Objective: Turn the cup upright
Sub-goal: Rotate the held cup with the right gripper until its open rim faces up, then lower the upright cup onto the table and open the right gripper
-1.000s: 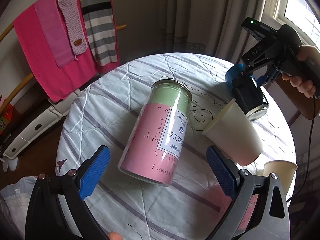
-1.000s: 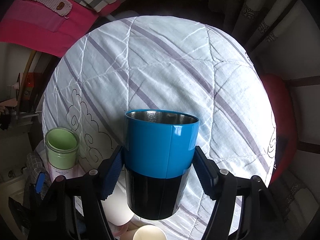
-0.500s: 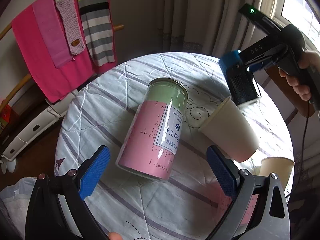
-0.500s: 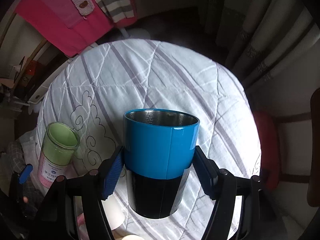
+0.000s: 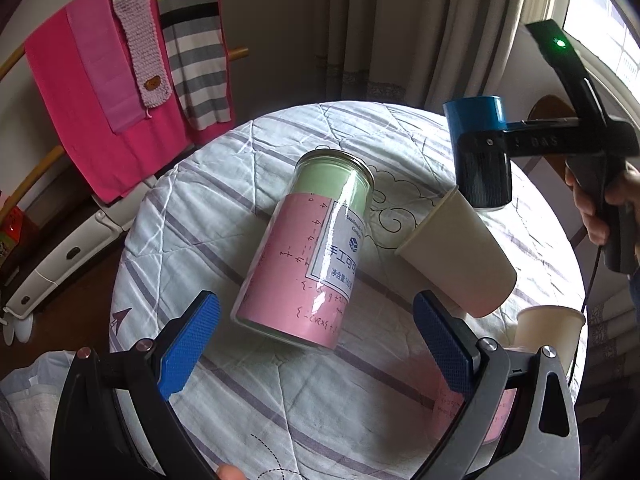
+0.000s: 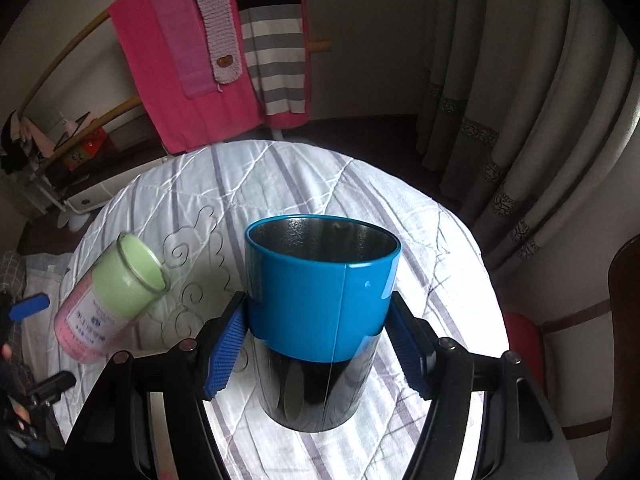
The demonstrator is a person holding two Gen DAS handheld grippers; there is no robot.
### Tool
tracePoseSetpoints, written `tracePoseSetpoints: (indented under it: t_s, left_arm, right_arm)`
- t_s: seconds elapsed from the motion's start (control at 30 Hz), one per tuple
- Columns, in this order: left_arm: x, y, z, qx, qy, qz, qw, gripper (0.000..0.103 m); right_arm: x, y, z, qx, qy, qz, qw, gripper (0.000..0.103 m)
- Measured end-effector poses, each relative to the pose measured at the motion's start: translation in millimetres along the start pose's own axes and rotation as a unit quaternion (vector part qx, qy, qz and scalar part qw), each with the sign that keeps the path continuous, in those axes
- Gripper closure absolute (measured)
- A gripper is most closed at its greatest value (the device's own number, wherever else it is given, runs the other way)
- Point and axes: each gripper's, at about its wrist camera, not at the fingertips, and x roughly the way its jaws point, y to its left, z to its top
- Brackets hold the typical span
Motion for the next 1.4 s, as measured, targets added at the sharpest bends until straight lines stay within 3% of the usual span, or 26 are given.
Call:
tracePoseSetpoints:
  t_s: [0.8, 1.17, 1.4]
  left_arm:
    - [-11, -8, -10, -0.001, 0.002, 0.007, 1.0000, 0.004]
    - [-13, -9, -13, -0.001, 0.005, 0.007, 1.0000, 0.004]
    - [-14, -9, -14, -0.001, 0.006, 0.004, 1.0000, 0.004]
  right_arm:
    - [-35, 17, -59, -0.053, -0.089, -0.022, 0.994, 0.035]
    - [-36, 30, -59, -0.080, -0.083, -0.051, 0.992, 0.035]
    - [-37, 26, -59, -0.068, -0.078, -0.047, 0.994, 0.035]
